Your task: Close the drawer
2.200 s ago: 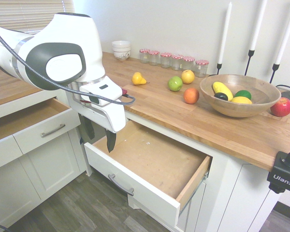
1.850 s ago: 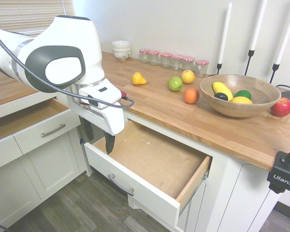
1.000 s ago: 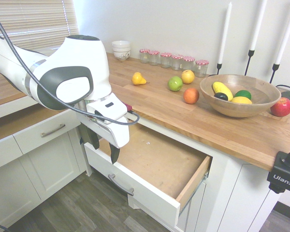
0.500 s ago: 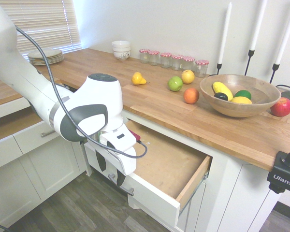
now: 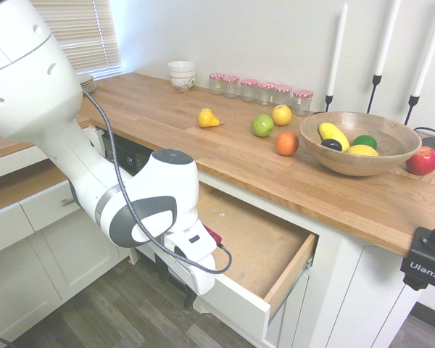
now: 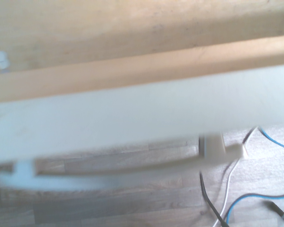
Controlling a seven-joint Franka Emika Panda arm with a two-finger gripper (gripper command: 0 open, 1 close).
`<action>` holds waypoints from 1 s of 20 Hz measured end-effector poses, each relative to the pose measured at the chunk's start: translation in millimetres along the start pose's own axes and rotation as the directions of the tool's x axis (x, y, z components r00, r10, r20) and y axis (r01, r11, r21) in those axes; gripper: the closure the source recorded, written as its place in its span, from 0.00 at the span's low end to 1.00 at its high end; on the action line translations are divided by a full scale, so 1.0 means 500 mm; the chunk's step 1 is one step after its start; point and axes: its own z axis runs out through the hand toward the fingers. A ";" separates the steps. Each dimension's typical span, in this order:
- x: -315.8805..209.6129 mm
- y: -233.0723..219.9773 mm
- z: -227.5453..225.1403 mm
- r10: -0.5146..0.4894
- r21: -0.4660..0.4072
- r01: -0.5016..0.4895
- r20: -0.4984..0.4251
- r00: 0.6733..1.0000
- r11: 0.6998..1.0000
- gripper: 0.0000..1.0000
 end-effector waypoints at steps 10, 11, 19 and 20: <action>-0.025 -0.076 0.102 -0.080 -0.031 0.080 0.025 0.997 0.996 1.00; -0.024 -0.079 0.102 -0.081 -0.030 0.082 0.023 0.996 0.996 1.00; -0.018 -0.086 0.096 -0.100 -0.016 0.100 0.011 0.995 0.995 1.00; -0.017 -0.086 0.096 -0.101 -0.015 0.102 0.010 0.995 0.995 1.00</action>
